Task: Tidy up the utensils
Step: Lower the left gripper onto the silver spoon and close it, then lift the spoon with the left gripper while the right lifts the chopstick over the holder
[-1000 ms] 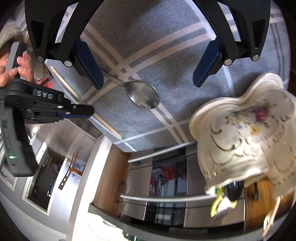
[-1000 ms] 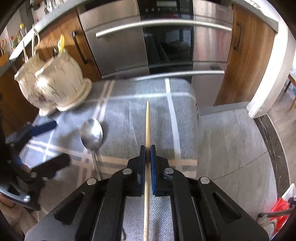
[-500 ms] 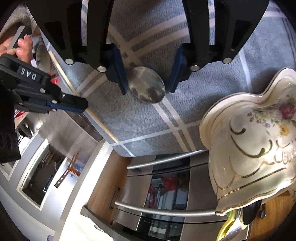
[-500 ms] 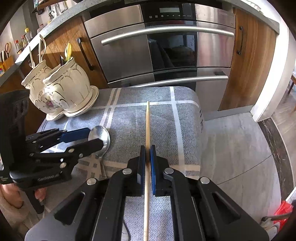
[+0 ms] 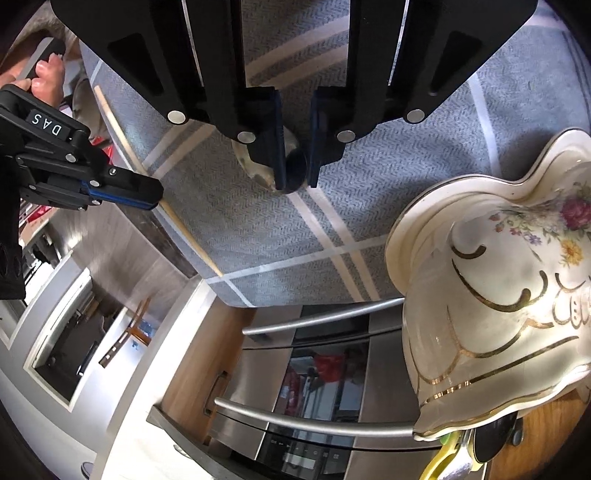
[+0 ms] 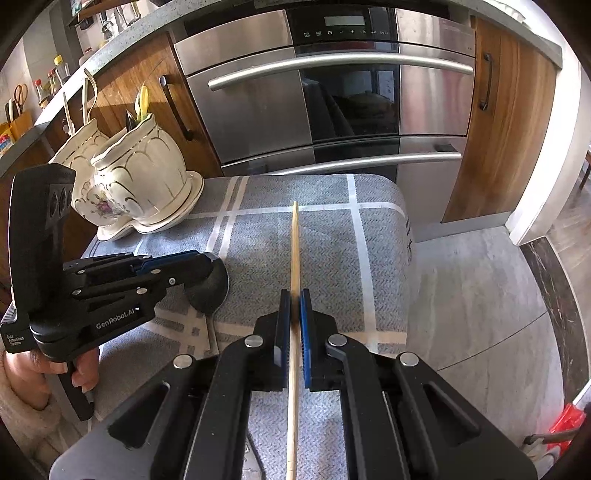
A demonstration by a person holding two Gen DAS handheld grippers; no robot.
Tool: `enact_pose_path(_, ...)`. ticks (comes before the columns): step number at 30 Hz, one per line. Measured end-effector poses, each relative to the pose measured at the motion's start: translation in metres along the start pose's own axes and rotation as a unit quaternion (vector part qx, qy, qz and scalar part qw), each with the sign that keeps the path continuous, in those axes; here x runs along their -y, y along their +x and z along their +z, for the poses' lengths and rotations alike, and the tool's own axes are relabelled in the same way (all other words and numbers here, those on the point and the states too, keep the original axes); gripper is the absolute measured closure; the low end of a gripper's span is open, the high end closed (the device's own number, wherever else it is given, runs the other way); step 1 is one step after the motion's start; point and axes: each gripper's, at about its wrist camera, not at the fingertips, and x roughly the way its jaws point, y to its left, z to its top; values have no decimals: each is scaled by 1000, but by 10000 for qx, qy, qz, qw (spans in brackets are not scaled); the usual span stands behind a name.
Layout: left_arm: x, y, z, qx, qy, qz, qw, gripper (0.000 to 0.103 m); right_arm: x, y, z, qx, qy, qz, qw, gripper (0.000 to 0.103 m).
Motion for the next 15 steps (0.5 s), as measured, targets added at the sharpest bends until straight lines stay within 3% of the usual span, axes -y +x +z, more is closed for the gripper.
enact_pose_path(6,0,-12,-2,182,25,-33,9998,97,-1,-4,2,141,12,7,9999,98)
enact_pose_path(15,2,-69,1,914,148,-317,9952,100,-3,-14,8,493,130,50,9987,98)
